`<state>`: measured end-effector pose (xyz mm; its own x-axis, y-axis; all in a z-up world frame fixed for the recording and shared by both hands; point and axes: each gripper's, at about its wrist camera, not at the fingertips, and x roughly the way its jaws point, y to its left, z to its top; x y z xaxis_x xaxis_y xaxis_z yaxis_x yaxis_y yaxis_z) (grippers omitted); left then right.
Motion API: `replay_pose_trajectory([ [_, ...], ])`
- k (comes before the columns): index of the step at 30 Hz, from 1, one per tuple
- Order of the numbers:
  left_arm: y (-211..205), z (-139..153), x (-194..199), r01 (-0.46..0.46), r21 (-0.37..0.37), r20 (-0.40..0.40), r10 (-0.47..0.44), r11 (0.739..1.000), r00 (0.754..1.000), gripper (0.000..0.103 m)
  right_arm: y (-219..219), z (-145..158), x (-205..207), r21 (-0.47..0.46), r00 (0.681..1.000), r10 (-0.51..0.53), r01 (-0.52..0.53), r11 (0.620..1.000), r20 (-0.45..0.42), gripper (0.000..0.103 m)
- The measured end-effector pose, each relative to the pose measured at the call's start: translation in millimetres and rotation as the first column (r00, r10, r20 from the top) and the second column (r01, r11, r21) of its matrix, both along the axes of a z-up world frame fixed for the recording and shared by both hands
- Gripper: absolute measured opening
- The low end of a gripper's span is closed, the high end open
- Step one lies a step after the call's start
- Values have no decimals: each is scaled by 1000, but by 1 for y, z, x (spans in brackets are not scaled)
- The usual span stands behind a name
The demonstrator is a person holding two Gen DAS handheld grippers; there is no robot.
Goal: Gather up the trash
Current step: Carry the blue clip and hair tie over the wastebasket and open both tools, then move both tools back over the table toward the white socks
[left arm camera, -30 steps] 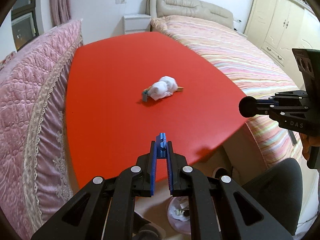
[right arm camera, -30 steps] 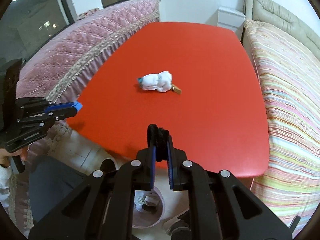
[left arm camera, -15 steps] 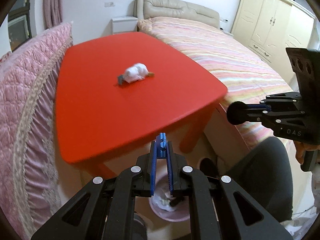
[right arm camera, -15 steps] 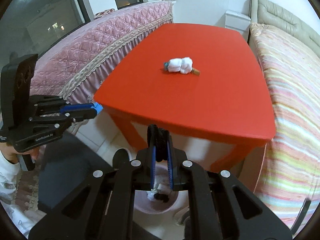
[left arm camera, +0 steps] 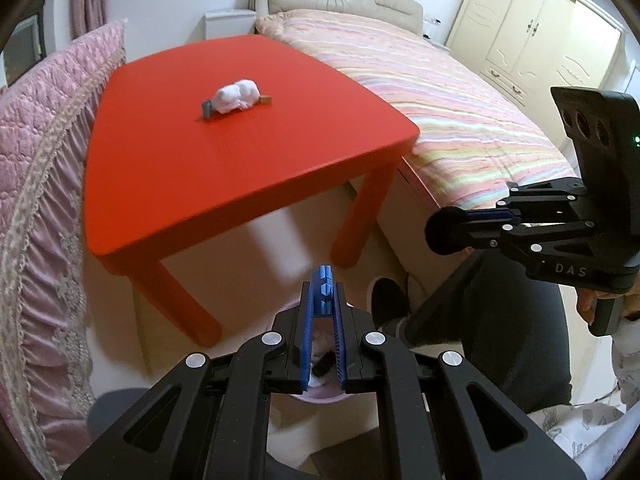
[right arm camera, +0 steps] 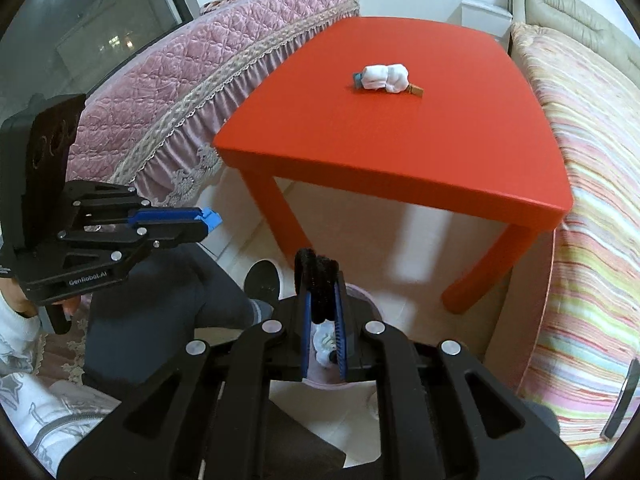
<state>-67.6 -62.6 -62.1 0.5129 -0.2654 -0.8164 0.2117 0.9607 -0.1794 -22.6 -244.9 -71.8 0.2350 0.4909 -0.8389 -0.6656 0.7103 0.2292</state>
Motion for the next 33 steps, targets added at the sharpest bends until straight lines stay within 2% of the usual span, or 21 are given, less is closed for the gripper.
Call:
replay_pose_trajectory([
  [15,-6,-2,-1,27,-13,-16,-27,1000,999,9,-3,-4,-4,13,1000,3,-3,1000,-30,10],
  [21,-7,-5,0,39,-24,-27,-39,999,999,13,-2,-5,-2,14,999,2,-2,1000,-41,14],
  [22,-7,-6,0,36,-23,-30,-37,999,999,15,-3,-6,-1,16,999,0,1,1000,-48,19],
  [23,-6,-7,1,29,-21,-36,-30,999,999,28,-3,-6,-1,18,999,-6,7,1000,-49,37],
  [24,-4,-8,1,21,-30,-38,-22,999,999,49,-3,-6,-1,20,999,-7,7,1000,-47,49],
  [25,-3,-8,1,14,-37,-37,-16,999,999,59,-3,-5,-1,24,999,-7,8,1000,-42,69],
  [26,0,-8,0,2,-41,-28,-3,999,1000,78,-4,-5,-1,25,999,-8,9,1000,-39,77],
  [27,1,-7,-1,-8,-40,-20,7,999,1000,89,-4,-5,0,24,999,-11,12,1000,-39,78],
  [29,4,-5,-1,-32,-38,-12,31,999,999,90,-4,-6,1,24,999,-18,19,1000,-41,89],
  [33,9,-4,0,-57,-31,-14,57,998,998,94,-4,-7,2,16,999,-24,25,1000,-47,93],
])
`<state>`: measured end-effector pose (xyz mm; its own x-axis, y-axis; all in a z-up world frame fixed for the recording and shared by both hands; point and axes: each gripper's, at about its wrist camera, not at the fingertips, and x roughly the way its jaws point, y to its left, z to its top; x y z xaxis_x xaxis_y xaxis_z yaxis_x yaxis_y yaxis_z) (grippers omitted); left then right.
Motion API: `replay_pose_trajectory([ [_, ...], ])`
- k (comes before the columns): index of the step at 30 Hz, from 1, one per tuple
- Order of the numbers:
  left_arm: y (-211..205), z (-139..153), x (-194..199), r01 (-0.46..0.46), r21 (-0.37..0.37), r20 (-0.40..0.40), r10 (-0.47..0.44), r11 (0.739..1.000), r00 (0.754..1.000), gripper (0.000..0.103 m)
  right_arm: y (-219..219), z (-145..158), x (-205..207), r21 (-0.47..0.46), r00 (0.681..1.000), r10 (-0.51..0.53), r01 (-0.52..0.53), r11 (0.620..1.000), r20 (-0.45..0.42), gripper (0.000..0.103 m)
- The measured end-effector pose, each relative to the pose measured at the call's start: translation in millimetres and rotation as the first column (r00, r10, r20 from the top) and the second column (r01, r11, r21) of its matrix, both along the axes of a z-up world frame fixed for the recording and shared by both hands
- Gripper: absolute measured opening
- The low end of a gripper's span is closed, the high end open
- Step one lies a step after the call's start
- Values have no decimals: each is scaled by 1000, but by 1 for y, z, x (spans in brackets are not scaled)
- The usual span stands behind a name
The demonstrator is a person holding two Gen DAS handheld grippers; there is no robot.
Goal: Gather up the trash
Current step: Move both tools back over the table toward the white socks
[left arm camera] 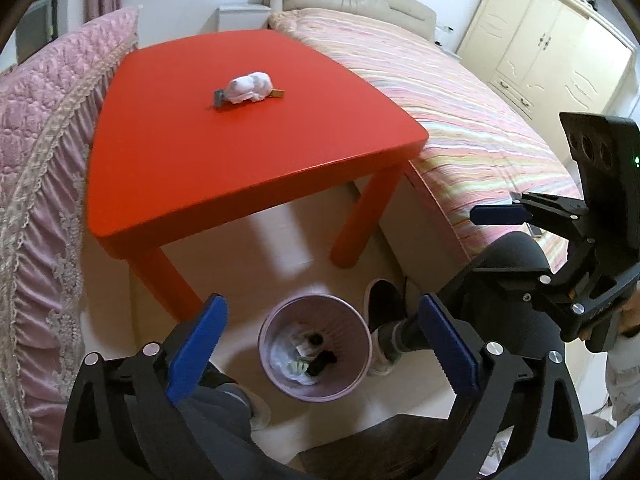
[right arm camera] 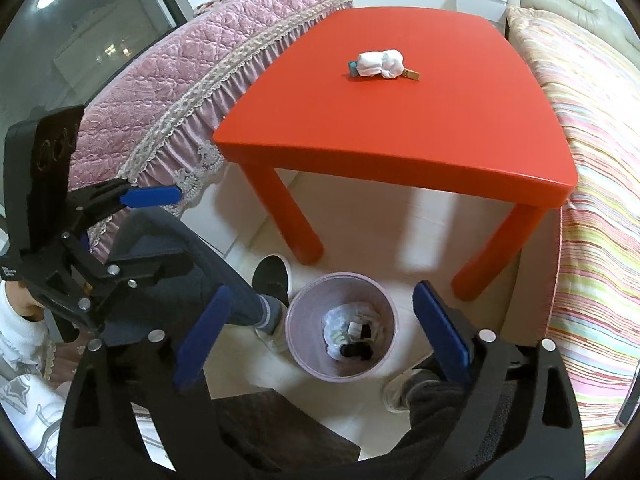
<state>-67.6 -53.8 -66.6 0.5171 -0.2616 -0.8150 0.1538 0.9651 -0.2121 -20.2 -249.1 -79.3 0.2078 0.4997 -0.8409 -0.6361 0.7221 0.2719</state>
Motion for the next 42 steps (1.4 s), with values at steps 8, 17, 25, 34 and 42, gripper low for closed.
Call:
replay_pose_trajectory([
  [8,6,3,1,-17,2,5,17,1000,1000,95,-1,1,3,0,1000,-5,5,1000,9,95],
  [17,10,7,2,-29,-3,17,29,1000,999,95,-1,4,6,10,1000,-5,5,1000,12,96],
  [25,16,10,7,-44,0,38,44,999,998,95,-2,10,15,19,1000,-6,6,1000,25,96],
  [34,30,22,28,-55,8,71,54,998,996,95,1,24,41,25,998,-3,1,1000,62,96],
  [42,48,35,74,-33,24,93,31,999,995,95,16,37,91,-20,992,41,-39,999,118,96],
])
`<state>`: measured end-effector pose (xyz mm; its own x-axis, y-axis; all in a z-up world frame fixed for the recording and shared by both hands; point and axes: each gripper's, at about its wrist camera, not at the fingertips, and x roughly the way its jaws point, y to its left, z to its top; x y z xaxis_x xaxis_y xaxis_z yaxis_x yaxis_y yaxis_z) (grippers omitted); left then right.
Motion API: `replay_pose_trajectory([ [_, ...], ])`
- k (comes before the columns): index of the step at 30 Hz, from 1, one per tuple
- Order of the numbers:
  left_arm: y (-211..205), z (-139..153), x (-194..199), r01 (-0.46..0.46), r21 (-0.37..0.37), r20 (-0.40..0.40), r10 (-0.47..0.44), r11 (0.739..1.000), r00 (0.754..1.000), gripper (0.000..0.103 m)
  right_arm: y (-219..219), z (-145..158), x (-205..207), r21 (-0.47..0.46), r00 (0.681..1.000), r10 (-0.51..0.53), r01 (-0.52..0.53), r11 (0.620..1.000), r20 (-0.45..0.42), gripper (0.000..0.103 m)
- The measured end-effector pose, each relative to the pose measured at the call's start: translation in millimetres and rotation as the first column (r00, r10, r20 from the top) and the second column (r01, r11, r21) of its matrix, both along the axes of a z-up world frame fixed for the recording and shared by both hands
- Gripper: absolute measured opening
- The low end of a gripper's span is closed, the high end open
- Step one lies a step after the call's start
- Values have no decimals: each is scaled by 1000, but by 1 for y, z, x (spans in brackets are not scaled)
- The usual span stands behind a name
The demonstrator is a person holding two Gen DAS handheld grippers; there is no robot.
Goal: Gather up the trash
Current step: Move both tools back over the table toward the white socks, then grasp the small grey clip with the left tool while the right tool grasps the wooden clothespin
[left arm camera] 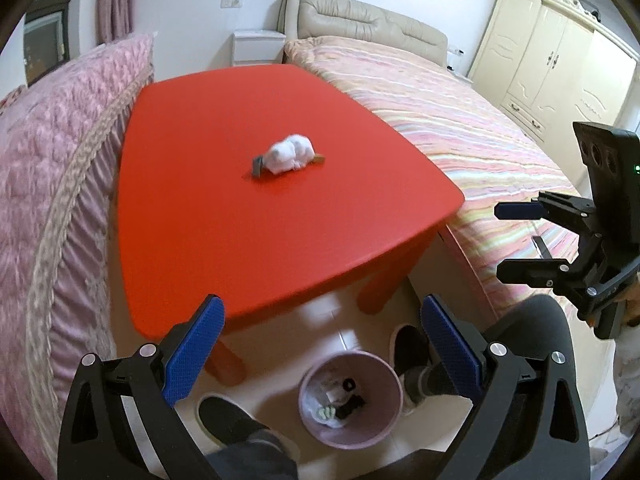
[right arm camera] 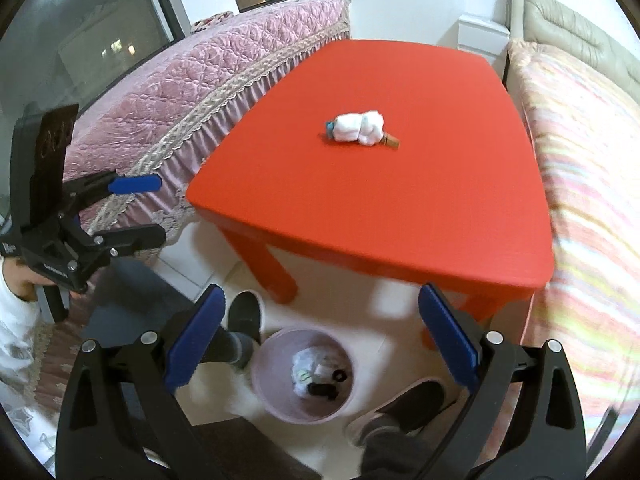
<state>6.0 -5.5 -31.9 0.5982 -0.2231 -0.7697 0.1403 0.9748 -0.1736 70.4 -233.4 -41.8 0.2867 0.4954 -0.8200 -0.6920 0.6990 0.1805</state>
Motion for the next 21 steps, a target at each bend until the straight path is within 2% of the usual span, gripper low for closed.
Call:
replay_pose_trajectory([
  [4,14,3,28,11,-10,2,-11,1000,1000,95,10,2,33,-21,1000,24,-24,999,13,96],
  [12,37,-1,86,36,15,-22,-36,999,999,95,34,4,99,-49,994,98,-96,994,53,96],
  [21,51,-18,143,90,46,-60,-87,995,994,95,66,-22,157,-139,977,206,-198,970,46,96],
])
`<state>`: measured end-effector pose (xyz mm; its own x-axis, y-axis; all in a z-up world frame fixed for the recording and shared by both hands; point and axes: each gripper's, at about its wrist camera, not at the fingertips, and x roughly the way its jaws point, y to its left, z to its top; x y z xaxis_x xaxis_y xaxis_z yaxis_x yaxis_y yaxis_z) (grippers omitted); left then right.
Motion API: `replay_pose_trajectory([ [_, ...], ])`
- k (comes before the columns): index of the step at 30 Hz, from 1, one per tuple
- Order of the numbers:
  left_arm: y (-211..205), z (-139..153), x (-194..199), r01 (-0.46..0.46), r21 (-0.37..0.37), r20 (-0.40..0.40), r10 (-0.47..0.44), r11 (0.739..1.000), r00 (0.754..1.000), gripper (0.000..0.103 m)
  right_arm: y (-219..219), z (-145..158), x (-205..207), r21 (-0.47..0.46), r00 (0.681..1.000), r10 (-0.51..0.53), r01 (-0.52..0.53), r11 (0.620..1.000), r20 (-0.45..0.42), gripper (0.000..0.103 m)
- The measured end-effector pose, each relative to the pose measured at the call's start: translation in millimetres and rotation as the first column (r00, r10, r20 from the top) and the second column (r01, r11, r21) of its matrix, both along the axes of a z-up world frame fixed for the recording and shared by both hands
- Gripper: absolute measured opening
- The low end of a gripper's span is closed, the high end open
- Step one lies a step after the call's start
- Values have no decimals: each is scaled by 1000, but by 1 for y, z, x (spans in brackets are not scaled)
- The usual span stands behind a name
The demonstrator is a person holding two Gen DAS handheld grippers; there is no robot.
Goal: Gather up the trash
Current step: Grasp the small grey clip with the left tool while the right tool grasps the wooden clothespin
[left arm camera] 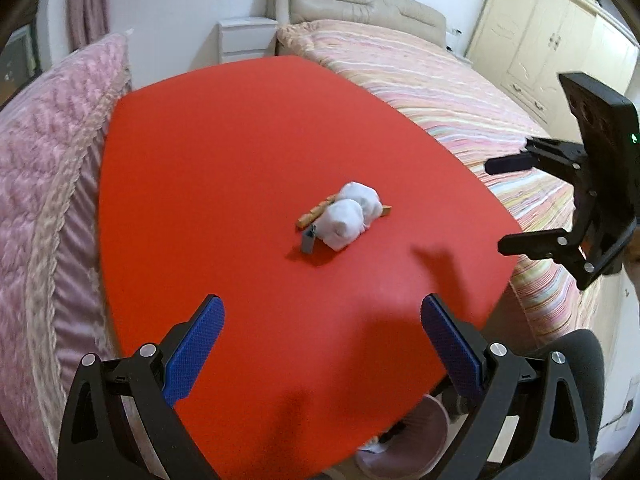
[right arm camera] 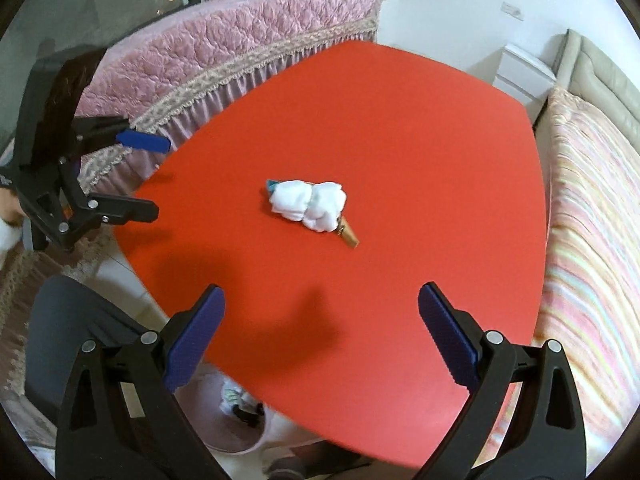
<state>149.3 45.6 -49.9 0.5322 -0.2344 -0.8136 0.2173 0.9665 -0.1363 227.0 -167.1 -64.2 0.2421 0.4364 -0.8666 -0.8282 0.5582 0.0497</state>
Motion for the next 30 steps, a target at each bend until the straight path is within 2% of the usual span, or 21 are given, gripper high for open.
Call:
replay_pose_trajectory([
  [6,4,-15,23,47,35,-23,-46,998,999,95,13,-21,19,-26,999,54,-54,998,-5,93],
  [16,4,-35,48,94,61,-52,-91,994,995,95,29,-45,42,-25,993,112,-113,993,-31,65],
  [20,0,-42,54,121,64,-52,-118,991,992,94,33,-54,46,-28,990,133,-134,991,-36,60],
  [22,-1,-45,58,130,68,-46,-127,989,991,91,33,-58,49,-35,990,139,-141,989,-34,57],
  [24,-1,-49,62,136,63,-58,-133,989,989,80,34,-62,52,-32,989,143,-145,989,-44,53],
  [30,0,-56,71,154,67,-58,-150,986,987,64,37,-70,56,-34,987,153,-155,987,-50,41],
])
